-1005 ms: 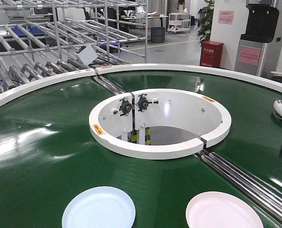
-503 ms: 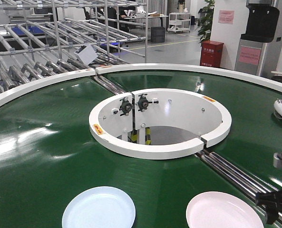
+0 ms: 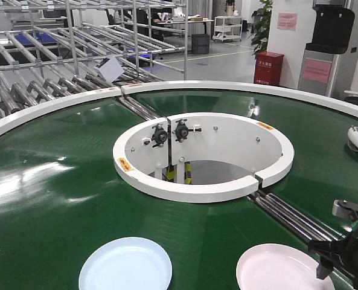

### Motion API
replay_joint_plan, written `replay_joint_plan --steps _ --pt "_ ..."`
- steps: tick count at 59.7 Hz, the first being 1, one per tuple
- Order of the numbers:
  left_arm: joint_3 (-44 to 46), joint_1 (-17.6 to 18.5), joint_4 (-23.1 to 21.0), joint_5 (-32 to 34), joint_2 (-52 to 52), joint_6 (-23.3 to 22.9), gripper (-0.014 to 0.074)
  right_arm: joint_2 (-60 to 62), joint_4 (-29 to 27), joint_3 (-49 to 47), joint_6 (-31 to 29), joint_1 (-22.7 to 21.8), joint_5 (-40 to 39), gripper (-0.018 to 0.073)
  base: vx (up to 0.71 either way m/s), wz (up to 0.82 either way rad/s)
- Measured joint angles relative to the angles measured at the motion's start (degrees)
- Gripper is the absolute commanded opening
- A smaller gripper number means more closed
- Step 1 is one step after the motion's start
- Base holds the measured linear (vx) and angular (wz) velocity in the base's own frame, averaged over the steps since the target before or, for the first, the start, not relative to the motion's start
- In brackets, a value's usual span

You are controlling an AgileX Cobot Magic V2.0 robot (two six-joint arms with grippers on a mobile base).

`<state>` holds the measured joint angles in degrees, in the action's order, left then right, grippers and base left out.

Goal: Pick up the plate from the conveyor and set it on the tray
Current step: 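Lower left gripper to light-blue plate rim, right gripper to pink plate rim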

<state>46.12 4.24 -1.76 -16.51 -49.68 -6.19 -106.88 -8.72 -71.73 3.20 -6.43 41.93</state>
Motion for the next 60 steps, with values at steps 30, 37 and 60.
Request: replay_joint_plan --steps 30,37,60 --pt "0.0 0.0 0.0 1.8 0.0 0.0 0.0504 -4.5 -1.3 -0.3 -0.8 3.5 -3.8 0.0004 0.00 0.00" --pt "0.0 0.0 0.0 1.6 0.0 0.0 0.0504 -4.4 -1.8 -0.5 -0.9 3.7 -3.8 -0.0015 0.00 0.00" --pt "7.3 0.0 -7.5 -14.7 -11.6 0.2 0.0504 -4.4 -1.9 -0.5 -2.0 3.8 -3.8 -0.0013 0.00 0.00"
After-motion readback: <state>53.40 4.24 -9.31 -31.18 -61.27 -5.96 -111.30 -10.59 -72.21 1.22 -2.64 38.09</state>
